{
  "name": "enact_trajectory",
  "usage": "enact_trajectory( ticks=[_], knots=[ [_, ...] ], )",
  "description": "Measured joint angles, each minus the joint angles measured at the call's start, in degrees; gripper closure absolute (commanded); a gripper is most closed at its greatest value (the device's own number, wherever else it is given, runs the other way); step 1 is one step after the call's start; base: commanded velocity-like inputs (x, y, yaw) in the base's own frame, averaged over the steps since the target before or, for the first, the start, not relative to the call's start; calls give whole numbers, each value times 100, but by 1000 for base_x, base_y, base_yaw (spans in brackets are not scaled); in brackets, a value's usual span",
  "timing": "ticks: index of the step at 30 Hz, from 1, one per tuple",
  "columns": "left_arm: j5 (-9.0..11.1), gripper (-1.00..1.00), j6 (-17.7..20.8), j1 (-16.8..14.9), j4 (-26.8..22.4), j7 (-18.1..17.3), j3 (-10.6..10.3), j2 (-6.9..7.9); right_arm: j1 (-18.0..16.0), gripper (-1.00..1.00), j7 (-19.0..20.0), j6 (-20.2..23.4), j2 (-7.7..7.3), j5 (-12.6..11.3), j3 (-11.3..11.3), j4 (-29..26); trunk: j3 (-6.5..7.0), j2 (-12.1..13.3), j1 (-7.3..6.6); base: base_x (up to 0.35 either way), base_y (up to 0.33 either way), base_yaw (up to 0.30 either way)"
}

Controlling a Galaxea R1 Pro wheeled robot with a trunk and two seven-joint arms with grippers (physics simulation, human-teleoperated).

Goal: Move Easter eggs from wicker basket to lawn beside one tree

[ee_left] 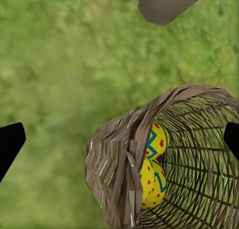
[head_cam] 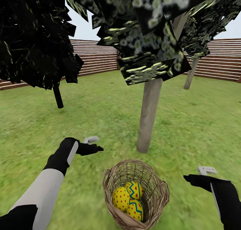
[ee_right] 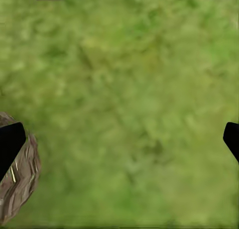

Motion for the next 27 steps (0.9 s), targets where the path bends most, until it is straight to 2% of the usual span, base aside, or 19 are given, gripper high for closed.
enact_trajectory(
  ticks=[2,6,12,14,19,24,26,27],
  knots=[
    [32,-100,-2,2,-7,0,79,8,-1,-100,-13,104,-15,26,109,-46,7,0,0,0,-275,260],
    [154,-100,-2,3,-8,2,141,2,-1,-100,-24,135,-18,34,132,-60,17,0,0,0,-320,278],
    [571,-100,-3,4,-10,27,168,25,-1,-100,-26,141,-27,36,124,-62,31,0,0,0,-336,285],
    [646,-100,-3,5,-10,33,171,29,-1,-100,-26,141,-28,36,121,-62,35,0,0,0,-338,285],
    [697,-100,6,5,-11,35,171,27,-1,-100,-27,138,-32,37,120,-61,46,0,0,0,-180,285],
    [703,-100,6,3,-12,37,168,27,1,-100,0,118,-34,22,154,-106,51,0,0,-8,-10,64],
    [705,-100,6,7,-48,37,167,26,1,-100,5,119,-33,21,230,-219,51,0,1,-145,-2,12],
    [707,-100,6,15,-119,39,167,25,0,-100,10,126,-35,6,423,-384,51,0,2,-253,-1,5]
  ],
)
